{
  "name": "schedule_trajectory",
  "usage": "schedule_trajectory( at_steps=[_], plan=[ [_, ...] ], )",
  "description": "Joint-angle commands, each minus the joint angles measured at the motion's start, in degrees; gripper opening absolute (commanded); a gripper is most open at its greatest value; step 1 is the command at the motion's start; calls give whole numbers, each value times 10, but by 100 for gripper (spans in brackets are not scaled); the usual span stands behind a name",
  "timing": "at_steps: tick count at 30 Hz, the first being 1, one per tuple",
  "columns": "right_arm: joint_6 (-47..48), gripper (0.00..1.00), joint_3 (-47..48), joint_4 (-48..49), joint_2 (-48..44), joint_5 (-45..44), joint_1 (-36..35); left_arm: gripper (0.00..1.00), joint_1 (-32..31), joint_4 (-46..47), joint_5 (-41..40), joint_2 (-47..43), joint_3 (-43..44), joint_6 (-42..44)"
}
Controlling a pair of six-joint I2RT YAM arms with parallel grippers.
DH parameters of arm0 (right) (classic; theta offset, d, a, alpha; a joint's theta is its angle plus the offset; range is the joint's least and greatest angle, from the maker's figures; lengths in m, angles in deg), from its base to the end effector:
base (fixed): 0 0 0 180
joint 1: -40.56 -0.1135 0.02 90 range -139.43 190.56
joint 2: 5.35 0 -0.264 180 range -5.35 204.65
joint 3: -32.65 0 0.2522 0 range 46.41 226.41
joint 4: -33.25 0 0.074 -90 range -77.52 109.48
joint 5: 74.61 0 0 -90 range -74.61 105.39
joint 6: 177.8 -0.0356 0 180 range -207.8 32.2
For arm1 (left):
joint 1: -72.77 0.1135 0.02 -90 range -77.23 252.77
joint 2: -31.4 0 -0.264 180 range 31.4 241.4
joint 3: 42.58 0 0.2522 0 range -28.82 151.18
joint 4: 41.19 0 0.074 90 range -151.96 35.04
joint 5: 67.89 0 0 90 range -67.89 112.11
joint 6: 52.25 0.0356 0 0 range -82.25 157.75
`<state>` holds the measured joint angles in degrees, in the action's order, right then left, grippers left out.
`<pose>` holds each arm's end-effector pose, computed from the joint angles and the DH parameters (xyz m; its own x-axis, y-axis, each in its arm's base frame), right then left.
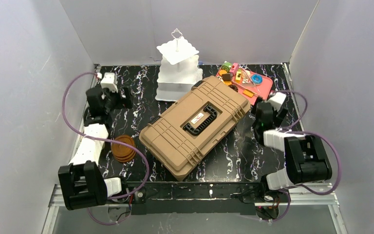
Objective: Serve the afternoon tea
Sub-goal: Move the distractor to the corner of the board.
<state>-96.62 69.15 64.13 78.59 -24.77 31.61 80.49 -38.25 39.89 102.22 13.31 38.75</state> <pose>0.2601 0.0177 0.1614 -0.2028 0.0867 -0.9754 0.5291 0.8478 -0.0347 0.2814 0.0272 0.2755 -0.2029 -0.0107 -0.9791 0.1716 0.9841 -0.0464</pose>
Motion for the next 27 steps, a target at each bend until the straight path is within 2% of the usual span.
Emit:
schedule_trajectory(
  at_steps=[1,3,5,9,12,15,18,20,22,27],
  plan=[
    [-143,100,165,-365,-38,-108,11,99,7,-351,74,-28,130,81],
    [-198,100,198,-426,-44,-102,12,99,18,-443,107,-32,180,127],
    [-199,100,203,-421,-70,-51,12,93,30,-536,148,-39,217,192],
    [-168,100,228,-428,-90,9,12,81,34,-742,194,-65,265,413],
    [-164,100,289,-493,-64,22,12,62,34,-870,202,-101,275,552],
    [-171,100,329,-534,-45,40,12,34,35,-980,225,-143,281,666],
    [-173,95,344,-543,-39,62,12,13,34,-1048,244,-193,262,756],
    [-168,94,352,-548,-34,78,12,8,34,-1122,258,-224,243,854],
    [-165,94,361,-557,-27,92,12,1,31,-1130,274,-262,218,886],
    [-166,93,375,-564,-14,121,12,1,7,-1130,314,-365,140,977]
  ],
)
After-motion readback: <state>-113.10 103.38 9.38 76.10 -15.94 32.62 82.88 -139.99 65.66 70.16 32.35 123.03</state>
